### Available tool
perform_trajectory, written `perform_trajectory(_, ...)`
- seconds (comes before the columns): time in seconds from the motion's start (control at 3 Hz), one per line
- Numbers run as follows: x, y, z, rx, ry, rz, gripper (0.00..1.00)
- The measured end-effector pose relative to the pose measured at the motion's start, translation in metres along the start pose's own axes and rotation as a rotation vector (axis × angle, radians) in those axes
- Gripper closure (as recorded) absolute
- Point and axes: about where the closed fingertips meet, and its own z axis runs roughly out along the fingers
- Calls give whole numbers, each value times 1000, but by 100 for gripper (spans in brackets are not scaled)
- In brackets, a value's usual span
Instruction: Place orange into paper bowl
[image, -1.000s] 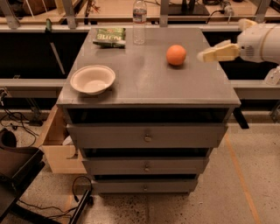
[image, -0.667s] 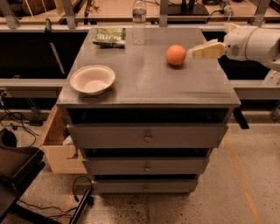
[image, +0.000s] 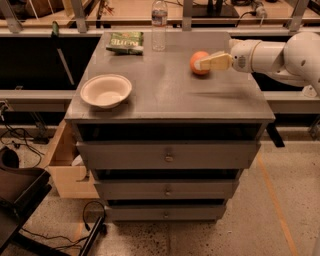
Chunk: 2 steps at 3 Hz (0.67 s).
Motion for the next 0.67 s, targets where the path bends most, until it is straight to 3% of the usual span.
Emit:
perform_trajectory(0.33,20,9,36,-59,28,19,2)
perform_trajectory(0.67,30,15,54,-86,42,20,24)
